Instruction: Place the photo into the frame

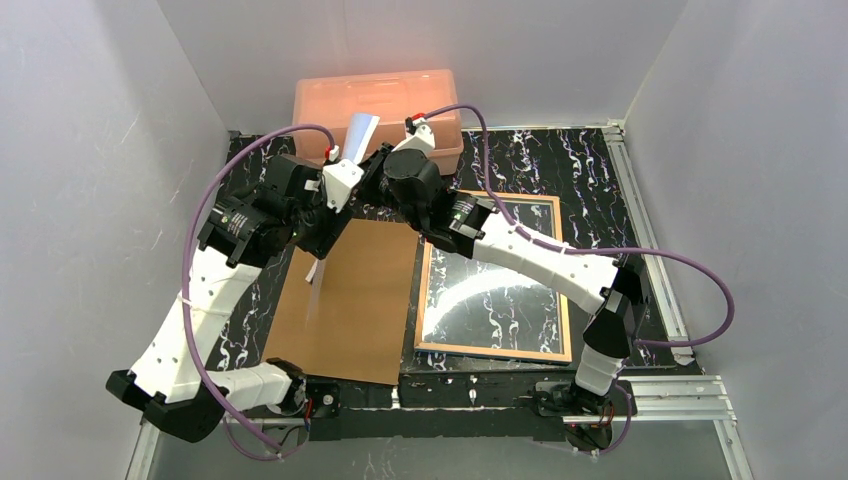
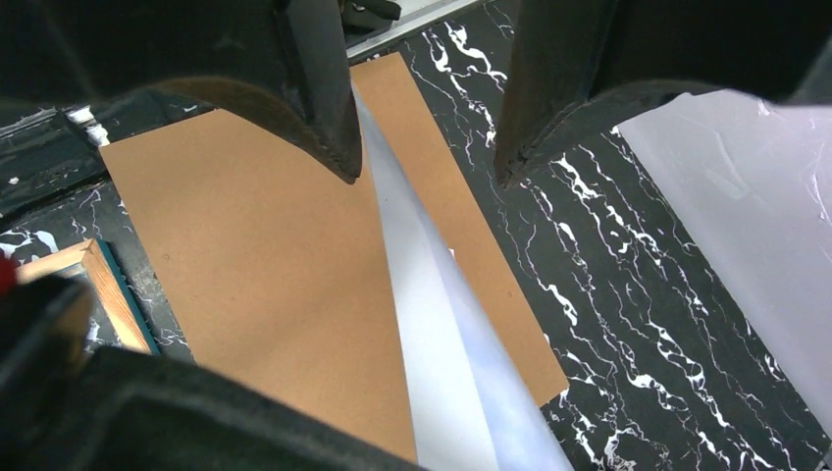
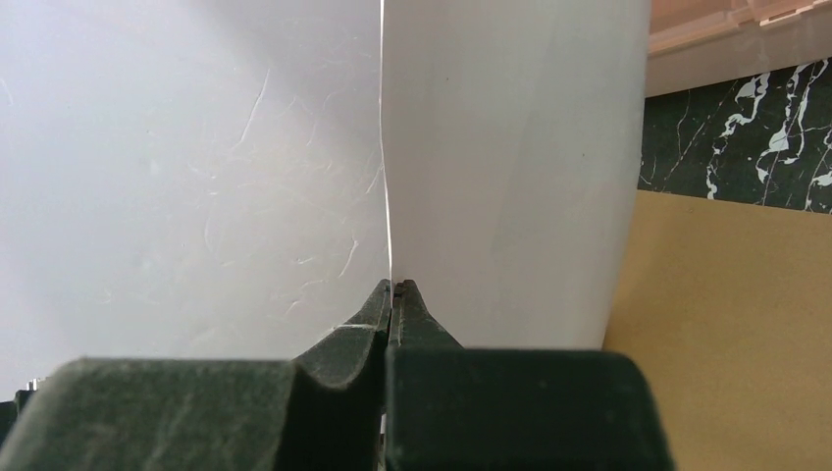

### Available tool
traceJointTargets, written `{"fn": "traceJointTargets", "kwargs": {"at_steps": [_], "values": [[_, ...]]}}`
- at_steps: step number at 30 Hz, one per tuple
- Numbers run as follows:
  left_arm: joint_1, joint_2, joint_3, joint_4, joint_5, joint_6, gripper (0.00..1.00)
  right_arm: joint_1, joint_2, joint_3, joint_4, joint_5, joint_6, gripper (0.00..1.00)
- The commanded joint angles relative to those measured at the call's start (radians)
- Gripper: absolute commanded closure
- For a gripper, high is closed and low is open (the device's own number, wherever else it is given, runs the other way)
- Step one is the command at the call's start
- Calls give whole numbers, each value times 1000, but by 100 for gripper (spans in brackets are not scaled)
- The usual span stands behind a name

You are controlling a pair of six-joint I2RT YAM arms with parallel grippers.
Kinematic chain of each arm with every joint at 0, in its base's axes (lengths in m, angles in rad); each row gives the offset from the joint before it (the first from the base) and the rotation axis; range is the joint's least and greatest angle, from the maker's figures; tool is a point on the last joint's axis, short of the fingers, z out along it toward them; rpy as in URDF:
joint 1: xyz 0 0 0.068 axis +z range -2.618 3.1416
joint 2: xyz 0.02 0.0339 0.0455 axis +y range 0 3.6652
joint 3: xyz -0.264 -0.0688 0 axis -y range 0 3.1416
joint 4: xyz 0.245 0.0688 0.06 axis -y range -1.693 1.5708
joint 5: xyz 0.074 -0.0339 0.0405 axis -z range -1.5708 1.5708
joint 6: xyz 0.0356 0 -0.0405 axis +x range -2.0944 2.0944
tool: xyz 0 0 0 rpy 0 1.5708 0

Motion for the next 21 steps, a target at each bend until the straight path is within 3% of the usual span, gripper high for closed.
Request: {"fn": "traceJointTargets", "kwargs": {"at_steps": [1, 6, 12, 16, 18, 20, 21], "values": [[-8, -10, -14, 16, 1, 4, 55, 14, -12, 68, 70, 24, 7, 97], [-9, -4, 3, 16, 3, -3, 71, 16, -7, 65, 84, 12, 12, 93], [-9, -26, 9, 31, -26, 11, 100, 16, -32, 10, 144, -24, -7, 76], [-9, -61, 18, 55, -3, 30, 100, -15, -62, -83, 225, -132, -9, 51], [-9, -81, 26, 69, 7, 37, 100, -69, -81, -165, 321, -269, 16, 33], [-8, -98, 45, 82, 14, 51, 100, -129, -110, -277, 461, -437, 27, 8], [-8, -106, 51, 89, 17, 61, 100, -163, -126, -325, 525, -514, 33, 2]]}}
